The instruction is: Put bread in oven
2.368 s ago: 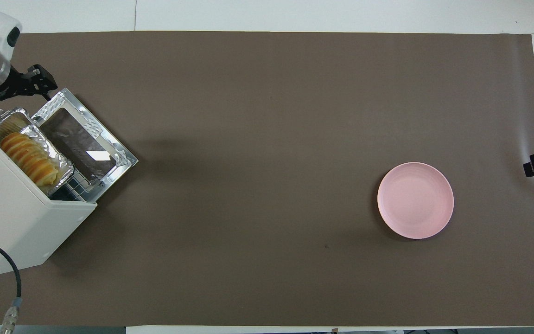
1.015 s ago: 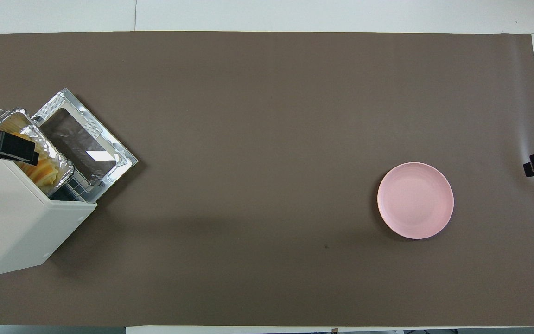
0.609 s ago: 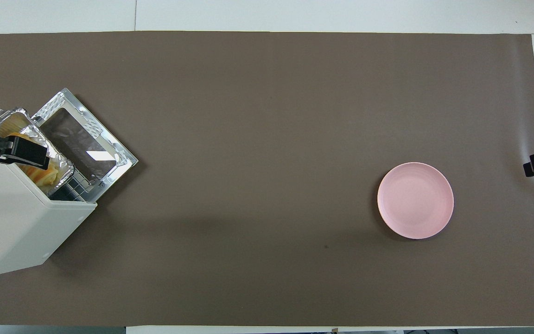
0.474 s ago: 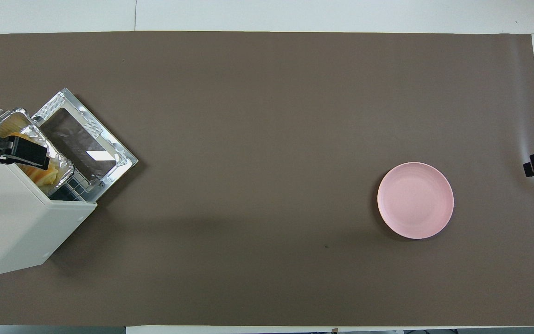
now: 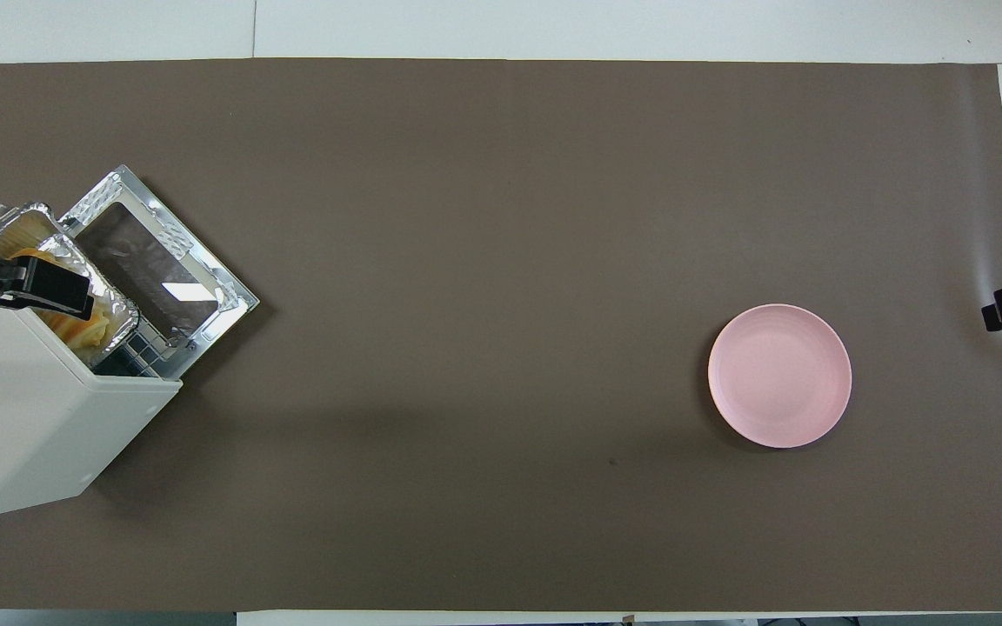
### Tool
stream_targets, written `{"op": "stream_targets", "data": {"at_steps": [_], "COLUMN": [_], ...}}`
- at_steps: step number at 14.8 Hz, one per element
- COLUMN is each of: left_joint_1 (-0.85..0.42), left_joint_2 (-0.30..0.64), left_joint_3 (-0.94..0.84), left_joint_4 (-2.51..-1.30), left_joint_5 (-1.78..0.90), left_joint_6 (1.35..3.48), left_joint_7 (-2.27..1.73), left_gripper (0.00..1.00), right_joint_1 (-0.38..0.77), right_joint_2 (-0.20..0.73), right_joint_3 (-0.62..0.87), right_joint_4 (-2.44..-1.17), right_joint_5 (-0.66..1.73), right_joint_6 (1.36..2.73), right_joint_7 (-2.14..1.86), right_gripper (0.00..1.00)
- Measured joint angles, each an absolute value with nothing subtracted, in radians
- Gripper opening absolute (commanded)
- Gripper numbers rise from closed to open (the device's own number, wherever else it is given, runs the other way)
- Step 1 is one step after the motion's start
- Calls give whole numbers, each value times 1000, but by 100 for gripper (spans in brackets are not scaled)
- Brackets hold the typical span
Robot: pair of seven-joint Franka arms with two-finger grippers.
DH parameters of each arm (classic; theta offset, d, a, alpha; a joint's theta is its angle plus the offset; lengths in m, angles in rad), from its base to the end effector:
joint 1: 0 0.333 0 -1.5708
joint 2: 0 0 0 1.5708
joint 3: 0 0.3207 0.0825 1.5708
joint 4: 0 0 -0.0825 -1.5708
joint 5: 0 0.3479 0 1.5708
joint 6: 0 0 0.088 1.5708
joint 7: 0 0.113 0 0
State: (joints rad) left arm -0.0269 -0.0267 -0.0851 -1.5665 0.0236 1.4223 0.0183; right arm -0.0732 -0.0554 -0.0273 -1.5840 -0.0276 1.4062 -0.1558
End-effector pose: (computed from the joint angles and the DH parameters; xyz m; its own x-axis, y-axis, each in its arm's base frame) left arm 0.4904 -0.0528 0.6265 0.9851 -0.1254 -0.1177 -0.1290 -0.9914 -0.0237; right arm 0.4794 -0.0523 0.6320 0.9909 0.0517 -0.1246 0.0530 -0.9986 0.0068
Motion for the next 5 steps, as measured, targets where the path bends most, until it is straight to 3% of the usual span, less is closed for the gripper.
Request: {"op": "stream_targets", "data": {"at_steps": [5], "left_joint_1": [-17], "left_joint_2": [-27], "left_joint_3": [-86], "left_joint_4": [-1568], "left_joint_5": [24], "left_joint_6": [1433], "left_joint_7": [16], "left_gripper": [100], "right_joint_1": [-73], "right_joint_2": [-55], "right_joint_3": [-28], "right_joint_4": [-1584], "right_joint_5": [-28], "right_joint_6": [1406], "right_joint_7": [-156], "right_gripper": [100]}}
